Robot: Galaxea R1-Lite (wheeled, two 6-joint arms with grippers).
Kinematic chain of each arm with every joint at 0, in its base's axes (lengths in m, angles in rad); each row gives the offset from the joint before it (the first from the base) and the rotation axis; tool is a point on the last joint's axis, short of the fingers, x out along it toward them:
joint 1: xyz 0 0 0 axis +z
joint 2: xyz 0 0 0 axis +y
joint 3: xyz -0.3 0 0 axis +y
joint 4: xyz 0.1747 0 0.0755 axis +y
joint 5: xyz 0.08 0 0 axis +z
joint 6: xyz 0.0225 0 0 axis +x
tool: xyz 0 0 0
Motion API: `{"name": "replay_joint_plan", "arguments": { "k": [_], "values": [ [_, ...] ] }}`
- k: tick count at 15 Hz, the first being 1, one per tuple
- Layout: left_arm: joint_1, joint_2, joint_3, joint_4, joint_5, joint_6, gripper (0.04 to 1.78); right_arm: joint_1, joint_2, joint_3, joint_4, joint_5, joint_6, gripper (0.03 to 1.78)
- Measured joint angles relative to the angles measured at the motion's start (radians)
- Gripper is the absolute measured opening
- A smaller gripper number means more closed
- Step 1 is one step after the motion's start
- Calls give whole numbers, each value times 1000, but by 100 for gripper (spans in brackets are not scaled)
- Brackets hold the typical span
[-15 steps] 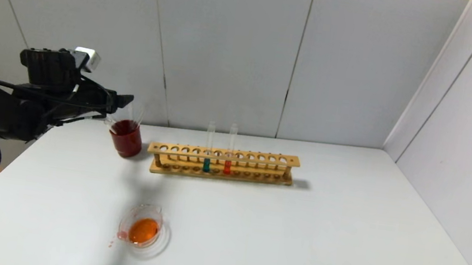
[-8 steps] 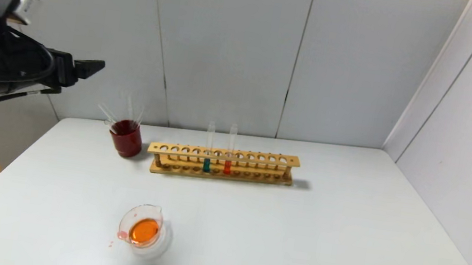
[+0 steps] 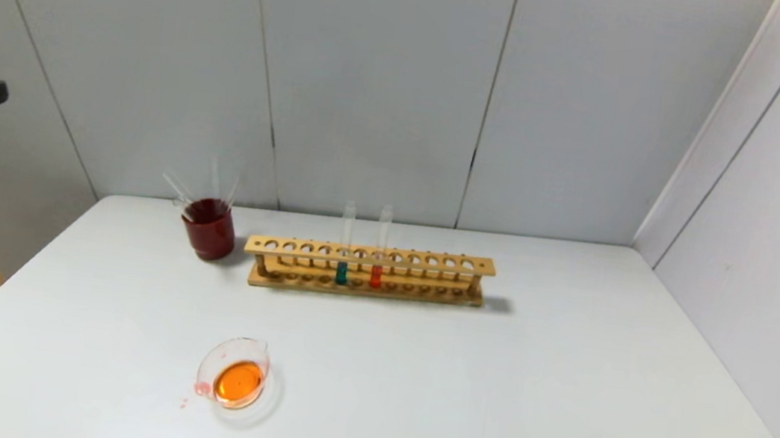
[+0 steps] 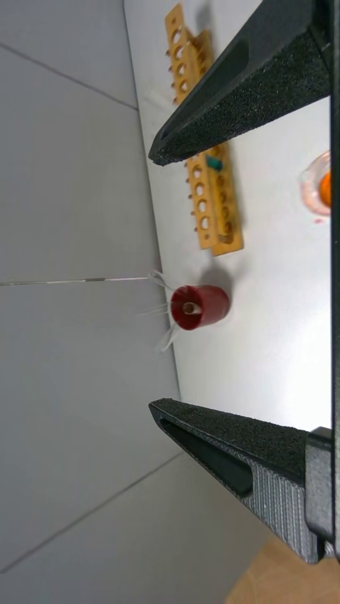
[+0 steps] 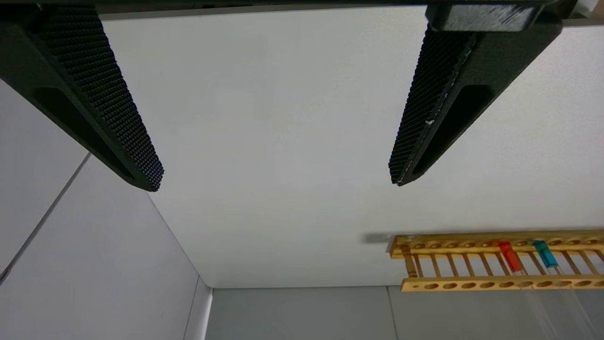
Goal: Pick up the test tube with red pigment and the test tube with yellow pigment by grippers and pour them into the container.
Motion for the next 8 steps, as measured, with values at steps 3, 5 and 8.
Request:
{"name": "replay_joint_plan", "arguments": {
  "k": [3, 5, 8],
  "values": [
    [0, -165, 39, 104, 0, 0, 174, 0, 0, 0, 0, 0, 0, 175],
    [0, -243, 66, 121, 1, -1, 174, 0, 0, 0, 0, 0, 0, 175],
    [0, -346, 112, 153, 1, -1, 174, 0, 0, 0, 0, 0, 1, 175]
  ]
}}
